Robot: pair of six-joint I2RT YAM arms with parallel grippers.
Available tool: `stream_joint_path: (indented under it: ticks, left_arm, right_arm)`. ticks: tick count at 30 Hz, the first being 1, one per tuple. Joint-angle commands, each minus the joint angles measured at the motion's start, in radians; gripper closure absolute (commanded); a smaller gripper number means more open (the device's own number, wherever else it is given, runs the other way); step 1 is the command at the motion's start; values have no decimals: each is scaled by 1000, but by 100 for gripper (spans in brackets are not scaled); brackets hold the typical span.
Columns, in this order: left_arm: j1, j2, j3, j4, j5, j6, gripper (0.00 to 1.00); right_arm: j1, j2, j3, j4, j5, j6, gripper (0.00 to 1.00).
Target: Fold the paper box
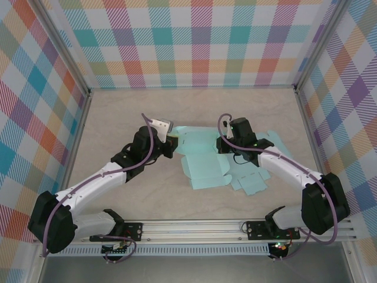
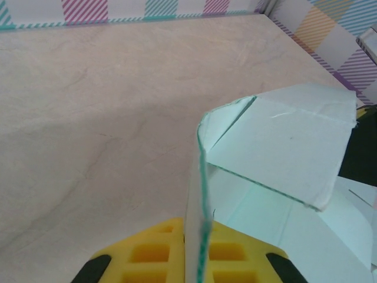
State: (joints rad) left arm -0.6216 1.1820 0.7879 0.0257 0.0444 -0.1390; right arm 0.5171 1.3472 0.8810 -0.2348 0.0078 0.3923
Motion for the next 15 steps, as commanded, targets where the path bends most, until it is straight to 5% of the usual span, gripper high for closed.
stream_joint_path:
  ticks: [1, 15]
  left_arm:
    - [-4, -45, -1, 24, 6, -32, 95]
    - [-29, -91, -23, 31, -155, -46, 100]
  right_arm:
    - [4, 5, 36, -45, 87, 38, 94]
    - [6, 66, 58, -137, 269, 76, 100]
